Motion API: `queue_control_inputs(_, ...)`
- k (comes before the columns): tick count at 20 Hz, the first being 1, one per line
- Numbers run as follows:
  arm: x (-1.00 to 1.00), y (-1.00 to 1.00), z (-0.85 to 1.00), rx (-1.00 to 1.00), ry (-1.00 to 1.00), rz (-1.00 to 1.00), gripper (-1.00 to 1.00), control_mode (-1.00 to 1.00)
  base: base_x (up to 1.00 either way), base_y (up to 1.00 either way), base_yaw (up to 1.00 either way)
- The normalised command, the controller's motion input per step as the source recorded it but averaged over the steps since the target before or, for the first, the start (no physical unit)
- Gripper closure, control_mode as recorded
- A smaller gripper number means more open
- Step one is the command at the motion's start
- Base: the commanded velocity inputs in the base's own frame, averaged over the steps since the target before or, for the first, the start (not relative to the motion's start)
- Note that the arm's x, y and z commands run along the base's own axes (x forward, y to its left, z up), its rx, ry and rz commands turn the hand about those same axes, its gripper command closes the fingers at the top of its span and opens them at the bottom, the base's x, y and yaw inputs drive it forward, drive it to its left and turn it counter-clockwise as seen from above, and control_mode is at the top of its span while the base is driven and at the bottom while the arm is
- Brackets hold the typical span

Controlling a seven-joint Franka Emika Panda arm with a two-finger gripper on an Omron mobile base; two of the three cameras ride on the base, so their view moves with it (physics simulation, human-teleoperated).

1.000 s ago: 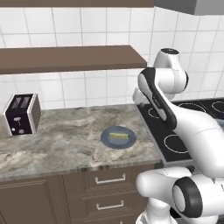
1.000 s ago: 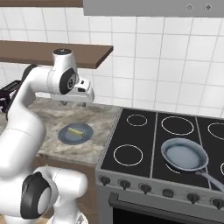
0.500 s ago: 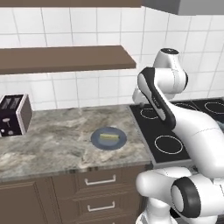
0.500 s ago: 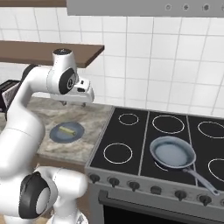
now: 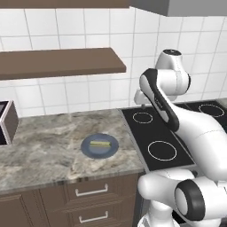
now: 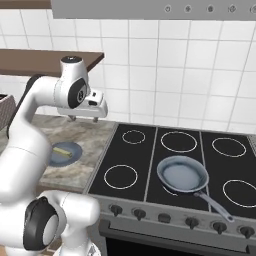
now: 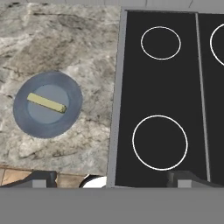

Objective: Pick up the butter stick and place it in the pan. Then turn on the burner for the pan.

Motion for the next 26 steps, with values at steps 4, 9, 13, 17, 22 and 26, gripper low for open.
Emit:
queue_control_inputs(4,0.00,0.00,0.00,0.00,0.00,0.00,-1.00,1.00,0.41,0.01,-0.07)
queue_control_inputs(9,0.00,0.00,0.00,0.00,0.00,0.00,-1.00,-1.00,0.00,0.00,0.00)
queue_control_inputs(13,0.00,0.00,0.00,0.00,0.00,0.00,-1.00,-1.00,0.00,0.00,0.00)
queue_control_inputs(17,0.00,0.00,0.00,0.00,0.02,0.00,-1.00,-1.00,0.00,0.00,0.00)
queue_control_inputs(22,-0.16,0.34,-0.18,0.00,0.01,0.00,-1.00,-1.00,0.00,0.00,0.00)
queue_control_inputs(26,-0.24,0.82,-0.38,-0.08,0.03,0.04,-1.00,-1.00,0.00,0.00,0.00)
